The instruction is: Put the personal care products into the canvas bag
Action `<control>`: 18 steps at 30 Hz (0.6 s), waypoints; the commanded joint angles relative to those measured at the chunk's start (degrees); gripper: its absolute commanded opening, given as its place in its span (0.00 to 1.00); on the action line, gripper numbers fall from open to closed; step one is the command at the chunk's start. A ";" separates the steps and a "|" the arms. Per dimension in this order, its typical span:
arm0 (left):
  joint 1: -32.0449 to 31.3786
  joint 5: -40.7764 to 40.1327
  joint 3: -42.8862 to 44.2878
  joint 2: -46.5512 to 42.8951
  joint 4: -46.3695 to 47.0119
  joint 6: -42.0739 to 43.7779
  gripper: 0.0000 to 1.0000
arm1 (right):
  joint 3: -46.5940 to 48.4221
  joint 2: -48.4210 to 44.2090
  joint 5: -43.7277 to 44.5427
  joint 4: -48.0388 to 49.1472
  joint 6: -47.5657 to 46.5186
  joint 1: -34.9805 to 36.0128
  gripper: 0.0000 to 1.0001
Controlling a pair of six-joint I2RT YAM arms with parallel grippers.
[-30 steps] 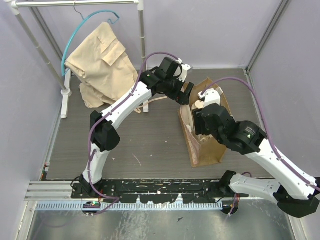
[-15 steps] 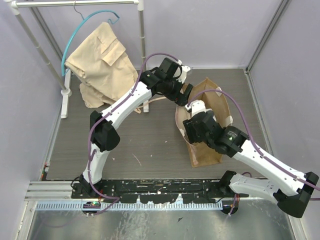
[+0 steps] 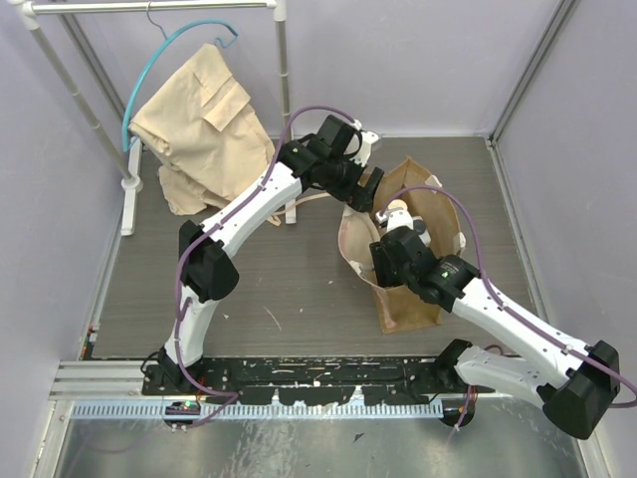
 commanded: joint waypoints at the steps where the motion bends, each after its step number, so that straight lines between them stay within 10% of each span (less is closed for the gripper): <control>1: -0.20 -0.15 2.14 -2.59 -1.51 0.72 0.98 | 0.79 1.02 2.11 3.23 -0.16 -1.14 0.01; 18: -0.20 -0.04 2.24 -2.94 -1.84 0.41 0.98 | 2.12 10.39 1.27 1.41 3.17 -3.07 0.01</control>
